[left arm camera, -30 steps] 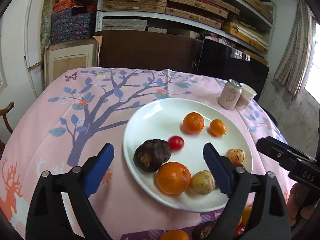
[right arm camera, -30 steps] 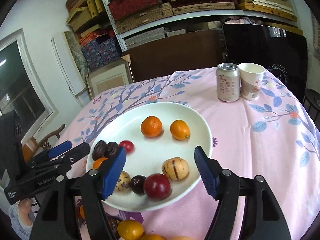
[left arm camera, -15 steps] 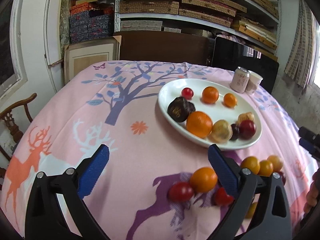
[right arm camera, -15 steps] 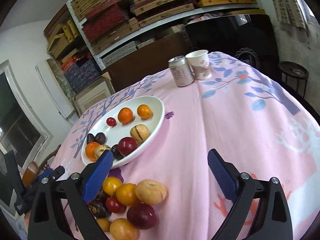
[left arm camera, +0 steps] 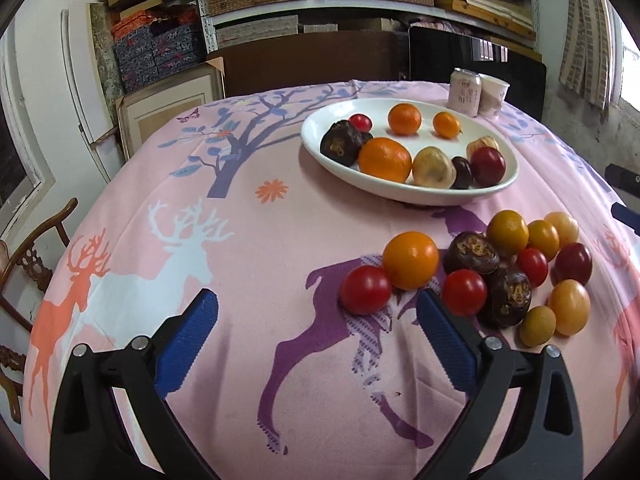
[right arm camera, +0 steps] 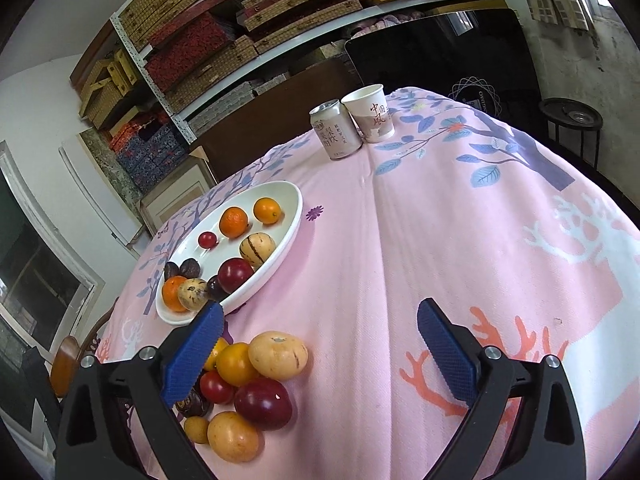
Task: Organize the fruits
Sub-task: 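Move both open tools back over the fruit pile beside the plate, then grasp a red tomato with the left tool while the right tool grasps a dark red plum, then lower the red tomato and dark red plum onto the plate and open both tools, then grasp an orange with the left tool while the right tool grasps a pale yellow round fruit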
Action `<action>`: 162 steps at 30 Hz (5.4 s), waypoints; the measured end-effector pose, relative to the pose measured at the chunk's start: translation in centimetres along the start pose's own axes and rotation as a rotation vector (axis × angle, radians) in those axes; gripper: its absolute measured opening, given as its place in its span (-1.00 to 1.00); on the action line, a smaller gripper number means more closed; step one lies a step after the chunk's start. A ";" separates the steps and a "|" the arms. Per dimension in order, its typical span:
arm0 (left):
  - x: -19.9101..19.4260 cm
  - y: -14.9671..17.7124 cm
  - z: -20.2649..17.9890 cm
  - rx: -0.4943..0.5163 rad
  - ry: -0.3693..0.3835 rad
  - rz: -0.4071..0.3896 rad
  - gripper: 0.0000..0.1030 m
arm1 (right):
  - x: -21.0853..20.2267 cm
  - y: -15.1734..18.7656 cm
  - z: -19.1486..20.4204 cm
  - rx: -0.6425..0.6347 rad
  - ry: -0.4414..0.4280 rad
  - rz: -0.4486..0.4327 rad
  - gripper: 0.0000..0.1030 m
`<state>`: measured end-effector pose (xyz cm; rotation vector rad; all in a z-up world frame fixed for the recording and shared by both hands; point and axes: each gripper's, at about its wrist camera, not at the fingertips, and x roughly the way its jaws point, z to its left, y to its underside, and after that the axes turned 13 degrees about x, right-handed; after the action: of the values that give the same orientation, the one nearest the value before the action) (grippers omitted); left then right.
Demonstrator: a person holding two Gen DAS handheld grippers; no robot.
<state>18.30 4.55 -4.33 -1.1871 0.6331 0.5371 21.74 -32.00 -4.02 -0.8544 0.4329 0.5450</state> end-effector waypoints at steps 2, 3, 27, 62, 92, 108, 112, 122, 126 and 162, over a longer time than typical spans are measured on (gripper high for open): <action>0.7 0.0 0.3 -0.015 0.009 0.031 0.90 | 0.0 0.0 0.0 0.000 0.001 0.001 0.91; 1.0 0.0 0.5 -0.025 0.011 0.048 0.90 | 0.0 0.0 0.0 -0.001 0.001 0.001 0.91; 3.0 -0.5 2.5 -0.090 0.031 0.091 0.92 | 0.1 0.5 0.5 -0.033 0.009 0.015 0.92; 3.3 -1.1 -0.4 0.014 0.290 0.039 -0.43 | 1.4 3.6 2.7 -0.254 0.047 0.112 0.31; 3.3 -1.1 -0.7 0.028 0.280 0.042 -0.41 | 1.7 5.9 2.1 -0.197 -0.091 0.290 -0.27; 0.7 -7.7 0.4 -0.039 0.263 -0.116 -0.44 | 0.9 0.0 5.3 -0.170 -0.132 0.139 -0.28; 2.8 -11.5 -0.5 -0.047 0.266 -0.118 -0.44 | 3.9 -2.0 8.2 -0.187 -0.131 0.146 -0.28; 5.4 -13.7 -1.1 -0.059 0.215 -0.144 0.49 | 8.2 -4.0 8.9 -0.133 -0.164 0.131 -0.12; 4.5 -12.6 -0.1 -0.100 0.228 -0.145 0.52 | 6.5 -4.2 8.0 -0.101 -0.190 0.108 -0.11; 3.7 -4.4 -2.4 0.008 0.059 0.001 0.85 | 0.3 1.5 2.1 -0.095 -0.087 0.079 0.43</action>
<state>23.56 1.15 -4.52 -1.1982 0.6861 0.5013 21.36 -29.40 -3.88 -0.9041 0.3646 0.6780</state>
